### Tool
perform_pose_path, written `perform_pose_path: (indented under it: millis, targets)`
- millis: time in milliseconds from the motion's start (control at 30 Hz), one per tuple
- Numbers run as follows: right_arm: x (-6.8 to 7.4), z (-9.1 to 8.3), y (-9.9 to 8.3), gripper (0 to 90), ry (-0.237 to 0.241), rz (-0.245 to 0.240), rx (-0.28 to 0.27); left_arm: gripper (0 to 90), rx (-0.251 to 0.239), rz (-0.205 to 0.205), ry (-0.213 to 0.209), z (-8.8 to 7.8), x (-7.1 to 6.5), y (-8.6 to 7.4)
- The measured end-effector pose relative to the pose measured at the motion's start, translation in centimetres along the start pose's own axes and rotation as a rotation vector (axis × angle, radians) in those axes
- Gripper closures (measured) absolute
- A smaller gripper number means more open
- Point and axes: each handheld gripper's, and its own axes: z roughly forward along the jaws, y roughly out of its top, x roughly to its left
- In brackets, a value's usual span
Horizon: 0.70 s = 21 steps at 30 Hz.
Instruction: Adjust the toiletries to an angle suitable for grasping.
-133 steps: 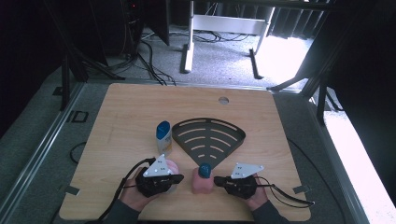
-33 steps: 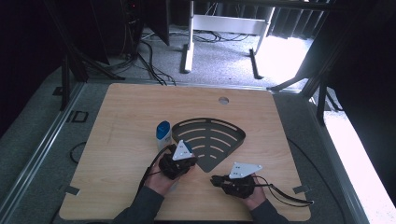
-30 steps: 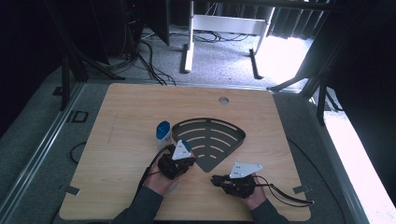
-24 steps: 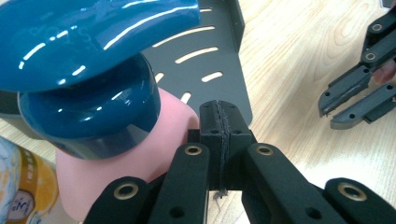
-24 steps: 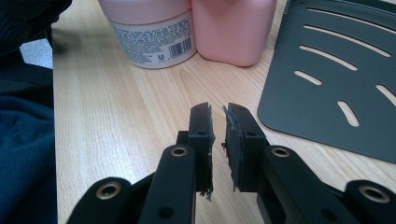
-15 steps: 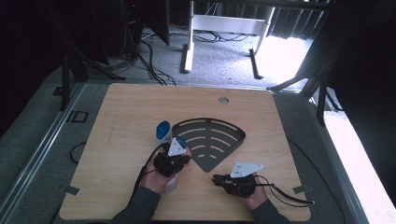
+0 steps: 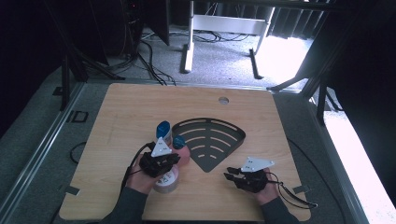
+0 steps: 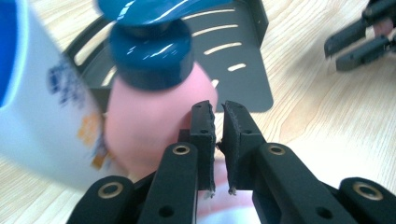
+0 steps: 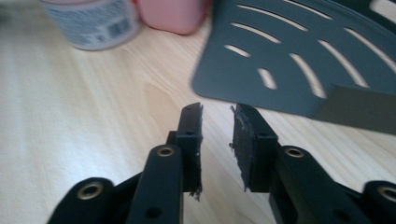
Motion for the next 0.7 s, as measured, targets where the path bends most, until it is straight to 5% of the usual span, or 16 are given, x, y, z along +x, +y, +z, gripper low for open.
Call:
perform_pose_path:
  millis: [233,333,500,700]
  targets:
    - [-1.7,-1.0,-1.0,63.6,-0.102,0.009,0.058,81.1,-0.008,-0.039,0.024,-1.9,1.5,-2.0]
    - [-2.2,-1.4,-1.6,61.9,-0.137,0.022,0.075,87.2,-0.020,-0.064,0.059,-2.8,2.2,-2.6]
    - [-2.7,-1.4,-2.5,59.0,-0.153,0.072,0.055,89.9,-0.023,-0.101,0.106,-3.5,3.4,-3.8]
    - [-2.9,-0.4,-2.7,56.4,-0.155,0.100,0.069,89.9,-0.001,-0.143,0.097,-3.0,4.3,-5.3]
